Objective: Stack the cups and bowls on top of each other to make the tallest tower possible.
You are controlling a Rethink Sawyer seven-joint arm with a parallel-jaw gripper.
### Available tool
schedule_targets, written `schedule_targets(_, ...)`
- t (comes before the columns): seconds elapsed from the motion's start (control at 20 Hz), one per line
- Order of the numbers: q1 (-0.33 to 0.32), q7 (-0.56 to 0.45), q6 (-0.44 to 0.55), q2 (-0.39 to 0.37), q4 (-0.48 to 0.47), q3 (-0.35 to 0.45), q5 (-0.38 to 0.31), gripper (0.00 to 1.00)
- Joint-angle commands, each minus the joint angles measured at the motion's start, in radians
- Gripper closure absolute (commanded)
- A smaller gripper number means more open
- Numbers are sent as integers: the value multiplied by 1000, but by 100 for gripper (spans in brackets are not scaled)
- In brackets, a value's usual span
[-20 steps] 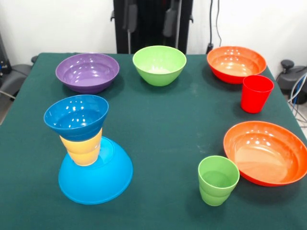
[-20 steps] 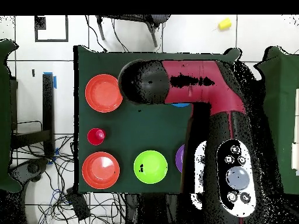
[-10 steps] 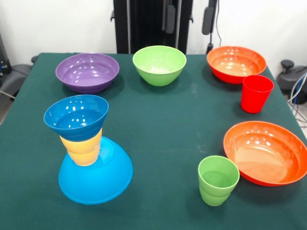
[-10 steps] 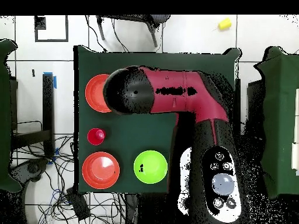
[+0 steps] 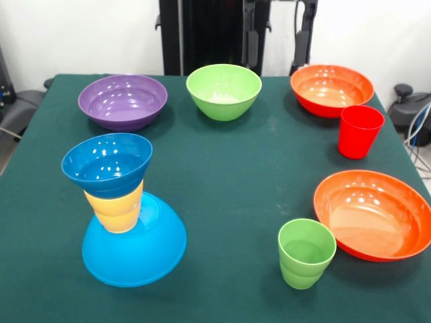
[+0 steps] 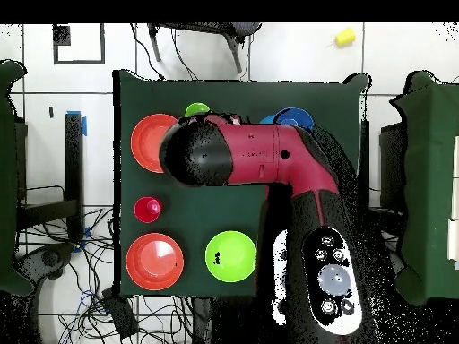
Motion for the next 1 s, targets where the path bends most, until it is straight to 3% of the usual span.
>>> schedule_targets(0.05,-36,98,-169,102,116,40,-17,0)
schedule_targets(0.25,2,107,-135,163,18,2,-24,0)
schedule_targets(0.4,-39,69,-168,166,26,40,-9,0)
schedule_targets(0.65,-46,66,-137,139,22,28,2,0)
schedule_targets(0.85,-58,79,-175,122,34,40,9,0)
schedule_targets(1.0,-37,110,-179,143,-9,17,9,0)
